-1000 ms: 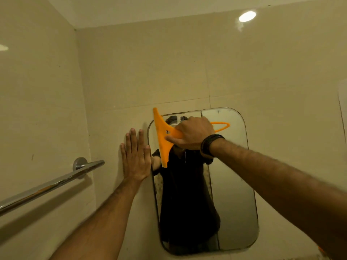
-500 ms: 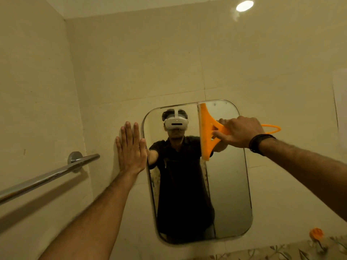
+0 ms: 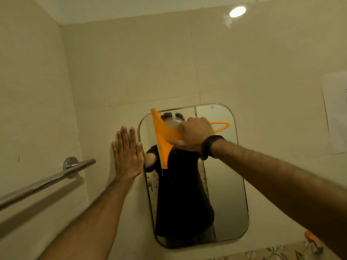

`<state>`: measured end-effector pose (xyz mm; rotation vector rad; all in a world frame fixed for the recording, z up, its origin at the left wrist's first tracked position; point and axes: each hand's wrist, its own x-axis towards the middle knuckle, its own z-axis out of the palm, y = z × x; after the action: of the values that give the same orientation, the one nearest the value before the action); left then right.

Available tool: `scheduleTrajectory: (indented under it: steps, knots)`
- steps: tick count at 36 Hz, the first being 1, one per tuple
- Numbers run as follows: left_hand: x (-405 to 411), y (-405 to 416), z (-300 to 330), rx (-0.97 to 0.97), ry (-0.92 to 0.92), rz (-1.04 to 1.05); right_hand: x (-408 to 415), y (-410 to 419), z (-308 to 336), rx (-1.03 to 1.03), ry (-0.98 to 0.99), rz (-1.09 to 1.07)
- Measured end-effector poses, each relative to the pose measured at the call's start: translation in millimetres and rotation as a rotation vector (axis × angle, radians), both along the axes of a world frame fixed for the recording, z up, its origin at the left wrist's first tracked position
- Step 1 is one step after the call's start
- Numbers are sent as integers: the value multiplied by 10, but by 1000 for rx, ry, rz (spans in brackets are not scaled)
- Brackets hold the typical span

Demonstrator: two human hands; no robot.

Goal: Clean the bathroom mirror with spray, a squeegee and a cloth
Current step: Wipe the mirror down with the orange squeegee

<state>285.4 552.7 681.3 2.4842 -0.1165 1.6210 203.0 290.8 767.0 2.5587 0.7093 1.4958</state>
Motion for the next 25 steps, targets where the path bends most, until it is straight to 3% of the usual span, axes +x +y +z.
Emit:
scheduleTrajectory:
  steps: [8,16,25]
  knots:
    - [-37,31,0,28,-6,-7,217,374,23,0,37,-66]
    - [-12,27,-3,5,-11,12,197,-479,-79,155,128,-118]
    - [2,-27,-37,-31,-49,-15,96,-1457,-230,279,135,-324]
